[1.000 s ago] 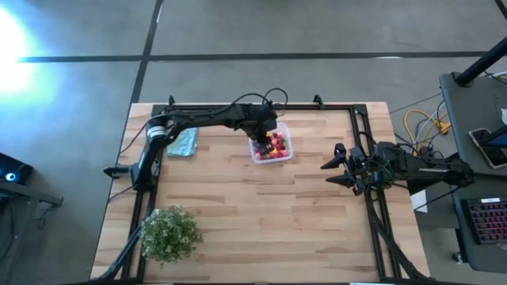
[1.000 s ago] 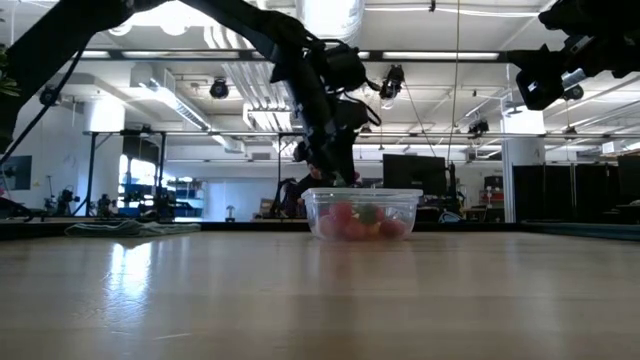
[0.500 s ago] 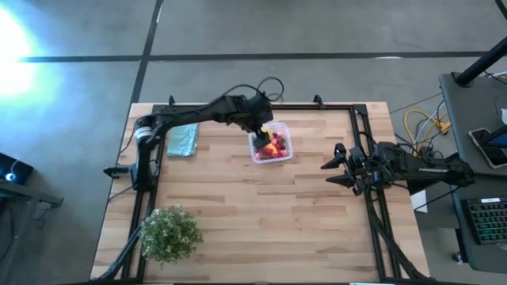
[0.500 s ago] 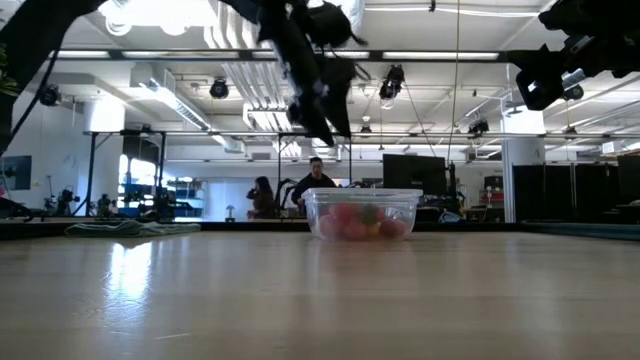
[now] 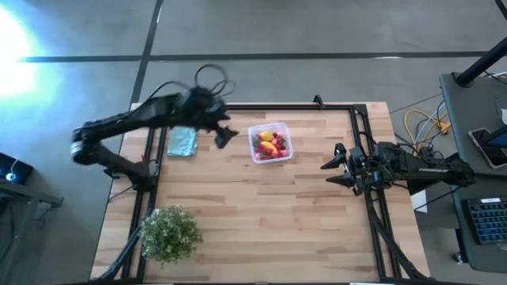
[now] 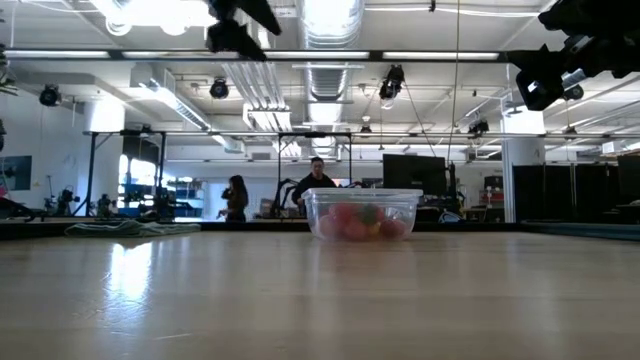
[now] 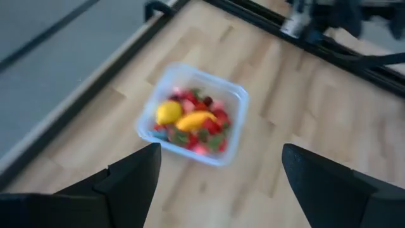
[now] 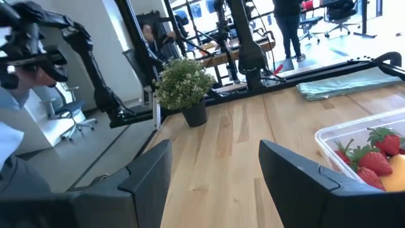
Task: Pick and placing Produce into tupperware
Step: Return to Home Position
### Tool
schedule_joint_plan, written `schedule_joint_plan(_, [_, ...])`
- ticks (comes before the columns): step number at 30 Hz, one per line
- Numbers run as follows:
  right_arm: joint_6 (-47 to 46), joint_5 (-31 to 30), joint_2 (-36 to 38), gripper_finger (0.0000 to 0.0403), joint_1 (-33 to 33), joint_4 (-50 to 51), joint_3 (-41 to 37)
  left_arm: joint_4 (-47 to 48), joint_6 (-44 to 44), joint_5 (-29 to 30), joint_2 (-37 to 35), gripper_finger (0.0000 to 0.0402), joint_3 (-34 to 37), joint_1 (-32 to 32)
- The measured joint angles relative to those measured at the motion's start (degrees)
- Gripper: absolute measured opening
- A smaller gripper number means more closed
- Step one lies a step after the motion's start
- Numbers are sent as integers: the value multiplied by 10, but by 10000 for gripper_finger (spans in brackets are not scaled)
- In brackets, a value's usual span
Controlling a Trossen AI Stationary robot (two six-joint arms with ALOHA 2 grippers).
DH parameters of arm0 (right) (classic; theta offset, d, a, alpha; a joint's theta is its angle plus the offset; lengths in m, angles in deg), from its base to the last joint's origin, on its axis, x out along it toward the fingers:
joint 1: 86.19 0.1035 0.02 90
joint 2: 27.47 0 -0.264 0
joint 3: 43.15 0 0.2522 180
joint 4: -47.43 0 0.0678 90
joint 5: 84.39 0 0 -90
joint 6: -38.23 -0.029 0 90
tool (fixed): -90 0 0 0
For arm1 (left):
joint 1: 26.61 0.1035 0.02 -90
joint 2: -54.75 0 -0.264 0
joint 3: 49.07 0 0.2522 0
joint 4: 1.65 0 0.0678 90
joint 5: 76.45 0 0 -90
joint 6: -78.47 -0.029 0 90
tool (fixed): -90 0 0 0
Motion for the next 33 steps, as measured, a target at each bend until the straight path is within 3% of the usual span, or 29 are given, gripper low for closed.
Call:
schedule_joint_plan(6, [0, 0, 0, 228, 0, 0, 0, -228, 52, -89, -173, 314, 246, -34])
schedule_joint_plan(11, [0, 0, 0, 228, 0, 0, 0, -293, 192, -88, -291, 314, 391, -35])
schedule_joint_plan(13, [0, 0, 0, 228, 0, 0, 0, -344, 193, -92, -332, 314, 434, -40])
schedule_joint_plan(17, [0, 0, 0, 228, 0, 0, 0, -424, 140, -126, -407, 314, 490, -49])
schedule_joint_plan(26, [0, 0, 0, 228, 0, 0, 0, -430, 87, -121, -568, 314, 541, -49])
schedule_joint_plan(33, [0, 0, 1, 228, 0, 0, 0, -425, 61, -119, -649, 314, 566, -49])
